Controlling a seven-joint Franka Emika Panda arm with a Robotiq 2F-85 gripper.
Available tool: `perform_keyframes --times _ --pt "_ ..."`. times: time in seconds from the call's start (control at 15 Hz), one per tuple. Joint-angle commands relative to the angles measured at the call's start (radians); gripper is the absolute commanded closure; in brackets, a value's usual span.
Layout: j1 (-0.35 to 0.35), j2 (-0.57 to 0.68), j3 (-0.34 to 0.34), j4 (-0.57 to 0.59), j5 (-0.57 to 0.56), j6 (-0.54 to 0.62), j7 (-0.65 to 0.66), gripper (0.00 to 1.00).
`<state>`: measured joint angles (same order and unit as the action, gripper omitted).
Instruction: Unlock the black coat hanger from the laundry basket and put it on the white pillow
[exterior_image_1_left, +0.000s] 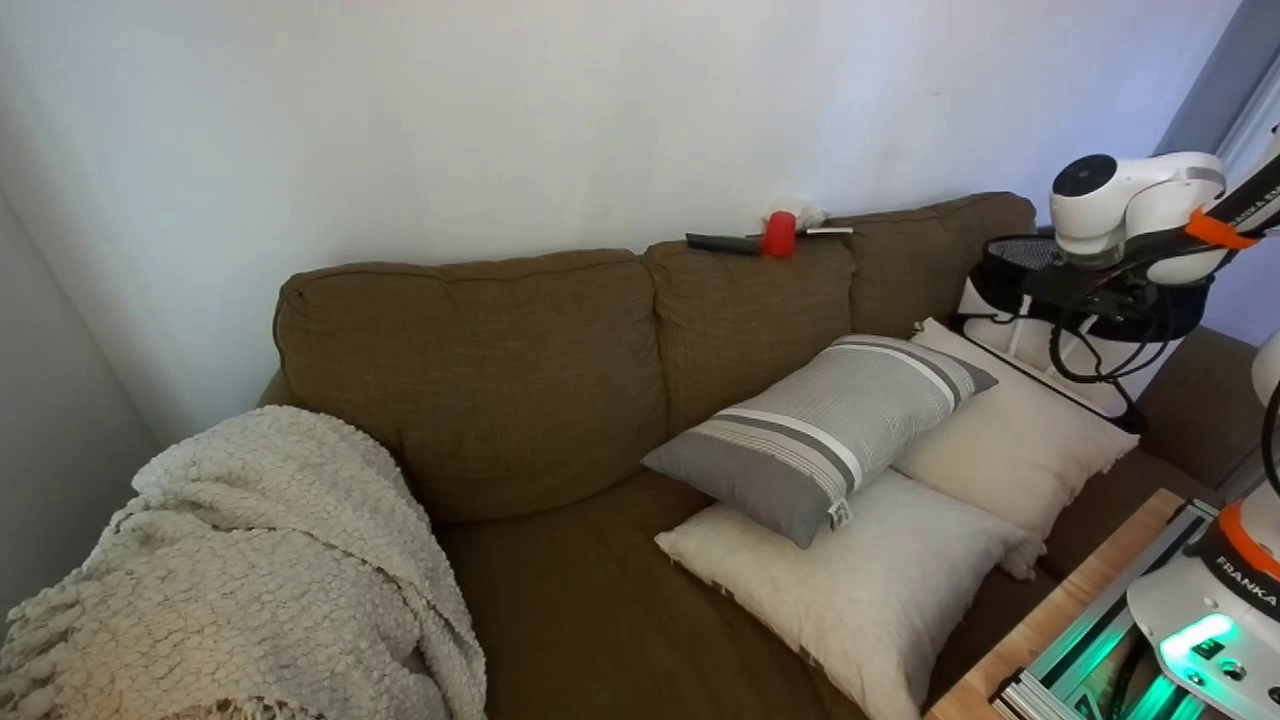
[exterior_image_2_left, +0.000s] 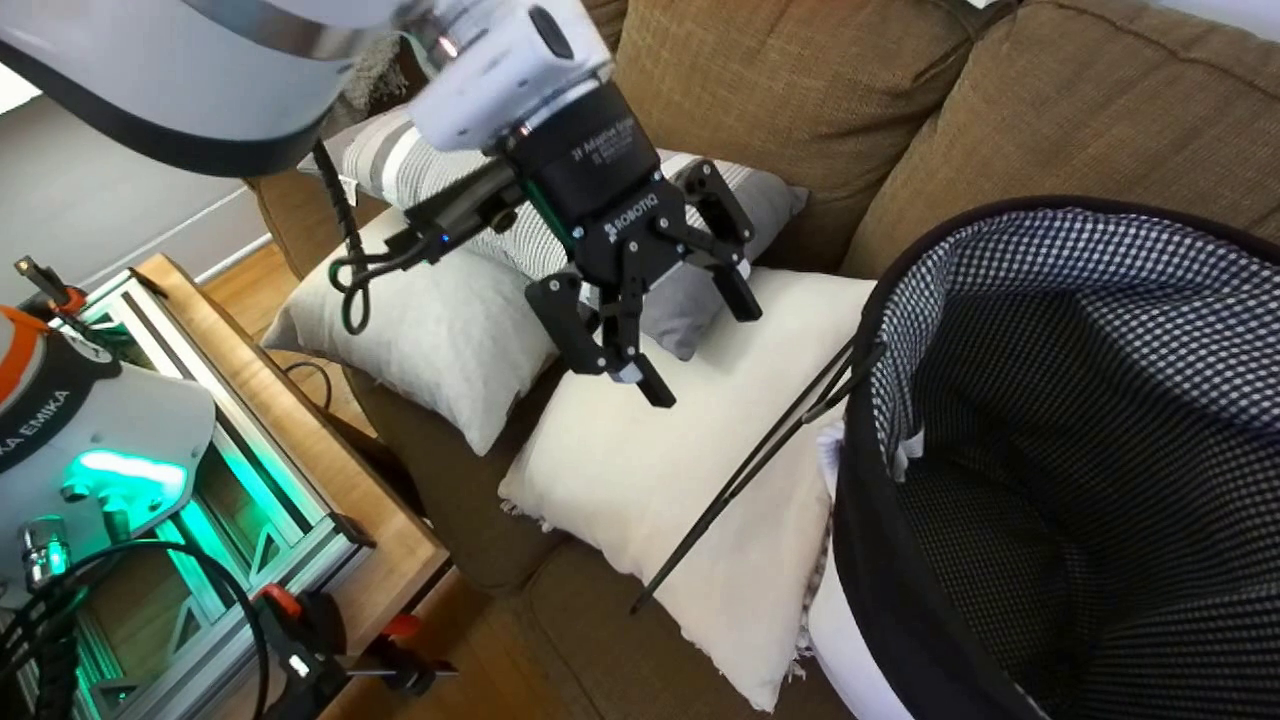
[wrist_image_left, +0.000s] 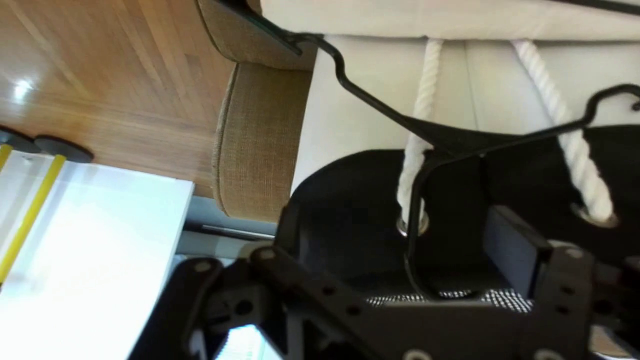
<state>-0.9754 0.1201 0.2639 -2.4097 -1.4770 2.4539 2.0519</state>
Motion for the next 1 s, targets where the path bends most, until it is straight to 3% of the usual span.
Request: perform_keyframes --times 0.0,0.27,0.47,0.67,0.93 --pt "0.208 0.145 -0.192 0.087 -0.050 -0.048 0.071 0.01" --pt "0.346 0.121 -0.327 0.065 0.001 -0.010 0.030 0.00" --pt "0.381 0.137 -0.359 0.091 -0.015 -0.013 0.103 0.00" --pt "0.437 0.176 -0.441 0.132 -0.048 0.031 0.188 0.00" --pt "0.473 0.222 -0.520 0.187 -0.049 0.091 0.234 0.07"
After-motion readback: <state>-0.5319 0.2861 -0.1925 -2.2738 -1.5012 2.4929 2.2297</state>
